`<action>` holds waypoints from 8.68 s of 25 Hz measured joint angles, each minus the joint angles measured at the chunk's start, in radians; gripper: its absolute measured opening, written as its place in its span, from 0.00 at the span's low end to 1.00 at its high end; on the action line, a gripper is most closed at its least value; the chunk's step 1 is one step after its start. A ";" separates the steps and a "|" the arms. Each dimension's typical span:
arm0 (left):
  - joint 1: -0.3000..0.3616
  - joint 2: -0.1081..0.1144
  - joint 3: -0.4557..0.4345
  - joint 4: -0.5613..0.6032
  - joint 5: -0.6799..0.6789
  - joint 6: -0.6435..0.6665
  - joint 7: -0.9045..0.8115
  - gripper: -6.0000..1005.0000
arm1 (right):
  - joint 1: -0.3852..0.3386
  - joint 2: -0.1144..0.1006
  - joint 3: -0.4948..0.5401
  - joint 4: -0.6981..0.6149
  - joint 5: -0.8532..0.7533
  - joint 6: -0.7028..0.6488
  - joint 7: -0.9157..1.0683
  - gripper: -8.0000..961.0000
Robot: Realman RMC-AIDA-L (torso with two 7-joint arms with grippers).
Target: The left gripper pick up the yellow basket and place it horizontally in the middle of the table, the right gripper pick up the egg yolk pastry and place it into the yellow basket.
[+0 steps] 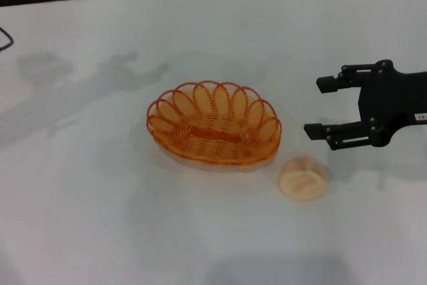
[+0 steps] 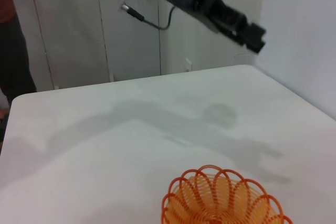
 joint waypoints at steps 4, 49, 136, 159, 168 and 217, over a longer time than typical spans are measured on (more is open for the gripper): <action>0.043 -0.009 0.000 0.016 -0.146 0.050 0.135 0.89 | 0.004 0.000 -0.001 0.007 -0.003 0.000 0.005 0.81; 0.103 0.003 0.006 0.147 0.142 0.422 0.224 0.89 | 0.096 0.003 -0.194 0.114 -0.279 0.088 0.211 0.81; 0.061 0.022 0.021 0.151 0.235 0.442 0.208 0.88 | 0.328 0.014 -0.504 0.190 -0.270 0.493 0.267 0.05; 0.063 0.020 0.017 0.149 0.235 0.440 0.208 0.88 | 0.300 0.008 -0.478 0.155 -0.264 0.479 0.267 0.49; 0.070 0.020 0.013 0.148 0.228 0.432 0.232 0.88 | 0.181 0.004 -0.402 0.058 -0.266 0.470 0.266 0.78; 0.076 -0.001 0.032 0.060 0.159 0.446 0.376 0.88 | 0.014 0.000 -0.115 0.120 0.039 0.198 -0.046 0.89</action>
